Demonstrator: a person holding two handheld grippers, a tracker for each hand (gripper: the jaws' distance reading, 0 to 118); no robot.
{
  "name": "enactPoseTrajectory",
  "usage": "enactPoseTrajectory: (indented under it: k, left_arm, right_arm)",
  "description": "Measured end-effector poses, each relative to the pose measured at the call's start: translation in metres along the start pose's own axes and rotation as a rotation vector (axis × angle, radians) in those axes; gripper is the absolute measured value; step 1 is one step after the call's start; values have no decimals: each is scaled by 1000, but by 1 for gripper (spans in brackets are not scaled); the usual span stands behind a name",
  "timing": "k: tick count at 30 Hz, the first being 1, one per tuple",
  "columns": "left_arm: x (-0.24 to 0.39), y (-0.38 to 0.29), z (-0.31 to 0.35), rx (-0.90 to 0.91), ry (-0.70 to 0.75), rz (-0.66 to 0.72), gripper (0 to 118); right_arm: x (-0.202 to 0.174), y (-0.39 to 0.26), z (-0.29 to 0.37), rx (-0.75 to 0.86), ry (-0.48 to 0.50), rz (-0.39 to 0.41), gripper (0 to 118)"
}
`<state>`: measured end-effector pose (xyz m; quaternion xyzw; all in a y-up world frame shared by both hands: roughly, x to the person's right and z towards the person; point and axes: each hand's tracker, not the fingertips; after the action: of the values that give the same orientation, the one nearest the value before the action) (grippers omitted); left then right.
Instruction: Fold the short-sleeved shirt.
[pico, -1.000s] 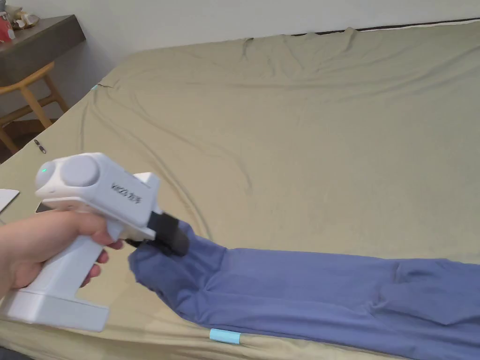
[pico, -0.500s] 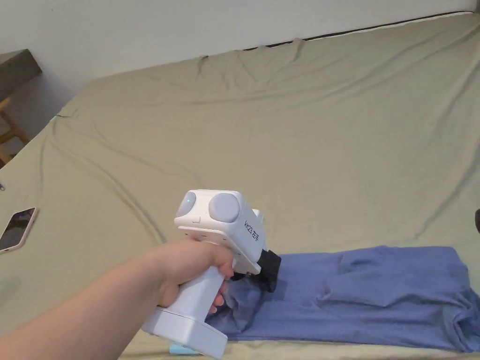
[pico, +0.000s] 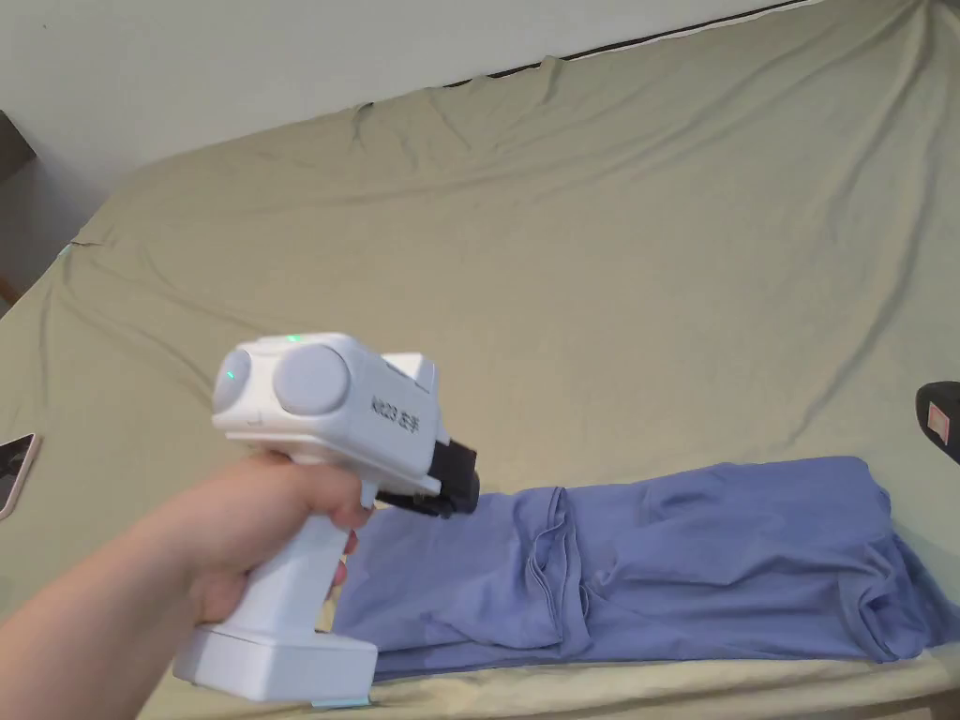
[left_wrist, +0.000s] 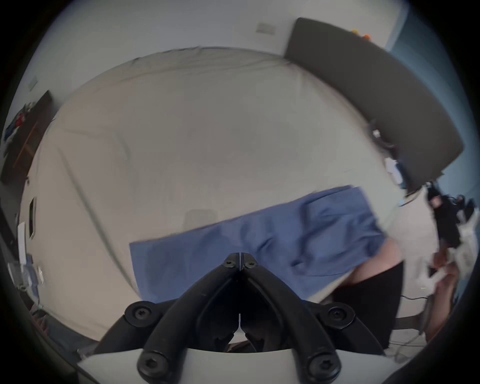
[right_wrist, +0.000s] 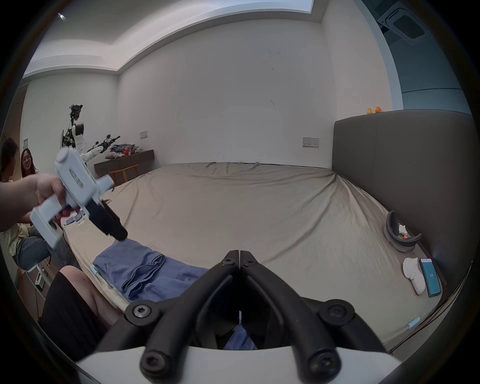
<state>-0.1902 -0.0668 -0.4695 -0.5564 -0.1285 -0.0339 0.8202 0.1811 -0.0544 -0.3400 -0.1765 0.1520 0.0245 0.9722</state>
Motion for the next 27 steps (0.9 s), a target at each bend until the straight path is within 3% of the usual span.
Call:
enactPoseTrajectory:
  k: [3, 6, 11, 14, 17, 20, 21, 23, 25, 27]
  left_arm:
    - [15, -18, -47, -73, 59, -48, 0]
    - [35, -26, -78, -95, -90, -19, 0]
    - [49, -28, -84, -69, -99, -20, 0]
    - [21, -26, -51, -24, -307, 92, 0]
    - [-32, -35, -10, 81, -366, 93, 0]
    - [-114, -57, -1, 102, -381, 216, 0]
    - [-144, -68, -3, 107, -380, 285, 7]
    - [-190, -85, -13, 84, -435, 436, 58]
    - [-215, -103, -27, 102, -528, 512, 99]
    - [-214, -111, -43, 129, -608, 554, 105]
  right_arm:
    - [16, 1, 13, 3, 6, 7, 0]
    - [8, 6, 8, -1, 9, 8, 0]
    - [6, 2, 0, -3, -9, 81, 0]
    - [4, 0, -6, -23, 22, 68, 0]
    - [3, -5, -12, -43, 37, 89, 0]
    - [0, -8, -15, -55, 63, 96, 0]
    - [-1, -8, -17, -59, 67, 99, 0]
    - [-3, -10, -20, -68, 73, 104, 0]
    - [-4, -12, -22, -82, 76, 106, 0]
    - [-4, -13, -24, -94, 77, 106, 0]
